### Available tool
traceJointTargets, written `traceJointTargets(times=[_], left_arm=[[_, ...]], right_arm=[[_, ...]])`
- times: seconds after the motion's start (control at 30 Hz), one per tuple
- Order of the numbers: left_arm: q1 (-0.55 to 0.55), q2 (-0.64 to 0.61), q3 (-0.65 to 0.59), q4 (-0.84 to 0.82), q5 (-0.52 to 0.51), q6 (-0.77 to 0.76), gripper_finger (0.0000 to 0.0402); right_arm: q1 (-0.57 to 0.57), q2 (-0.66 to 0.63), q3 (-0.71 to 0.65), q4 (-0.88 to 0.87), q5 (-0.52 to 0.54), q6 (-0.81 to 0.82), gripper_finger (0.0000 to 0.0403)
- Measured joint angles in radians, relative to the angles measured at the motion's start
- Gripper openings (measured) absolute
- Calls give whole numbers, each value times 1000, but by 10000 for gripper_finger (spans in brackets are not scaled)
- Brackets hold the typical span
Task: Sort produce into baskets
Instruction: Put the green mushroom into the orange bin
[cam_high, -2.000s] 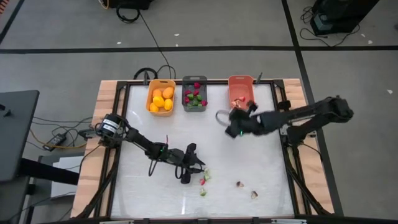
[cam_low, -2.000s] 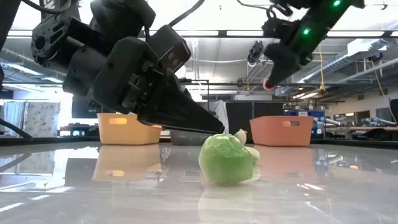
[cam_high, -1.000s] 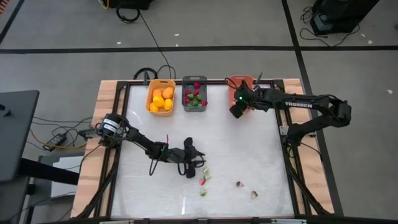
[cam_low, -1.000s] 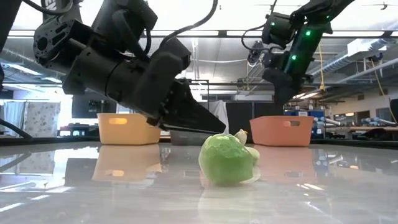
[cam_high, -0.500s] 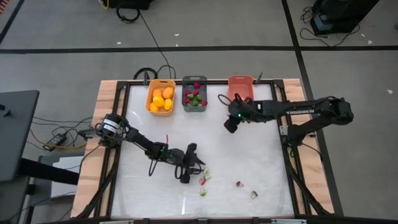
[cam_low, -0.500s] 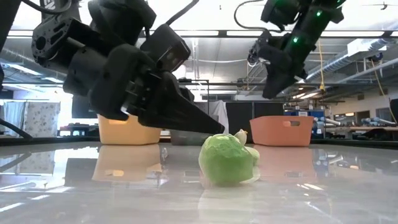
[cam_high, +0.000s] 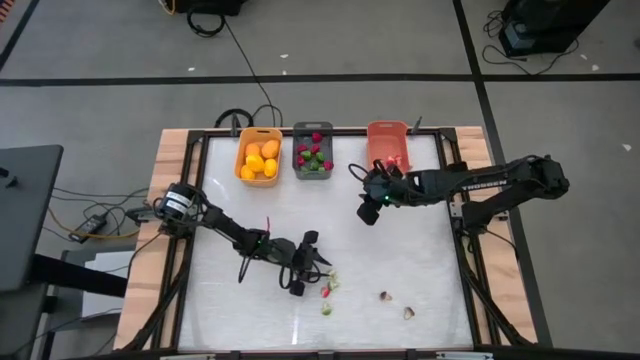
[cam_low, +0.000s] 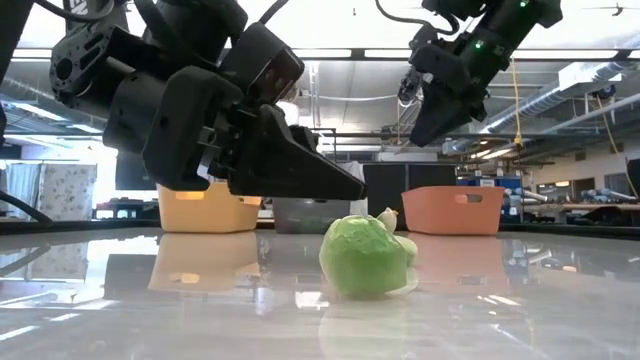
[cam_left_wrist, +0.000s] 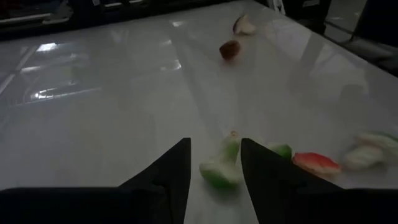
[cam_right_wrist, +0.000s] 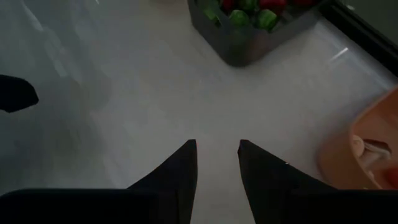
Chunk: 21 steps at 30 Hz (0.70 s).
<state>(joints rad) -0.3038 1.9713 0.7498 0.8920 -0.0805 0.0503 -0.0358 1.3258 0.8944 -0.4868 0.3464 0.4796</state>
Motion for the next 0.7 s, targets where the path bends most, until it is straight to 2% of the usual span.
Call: traceJointTargets(times=[0.23,0.57,0.7], left_arm=[[0,3,0,6,28,0,147],[0,118,54,30,30,-3,147],[0,118,59,-11,31,-17,127]], right_arm=[[4,0,0,0,0,1,130],[15,0,0,0,-8,16,130],[32,0,0,1,-9,17,130]])
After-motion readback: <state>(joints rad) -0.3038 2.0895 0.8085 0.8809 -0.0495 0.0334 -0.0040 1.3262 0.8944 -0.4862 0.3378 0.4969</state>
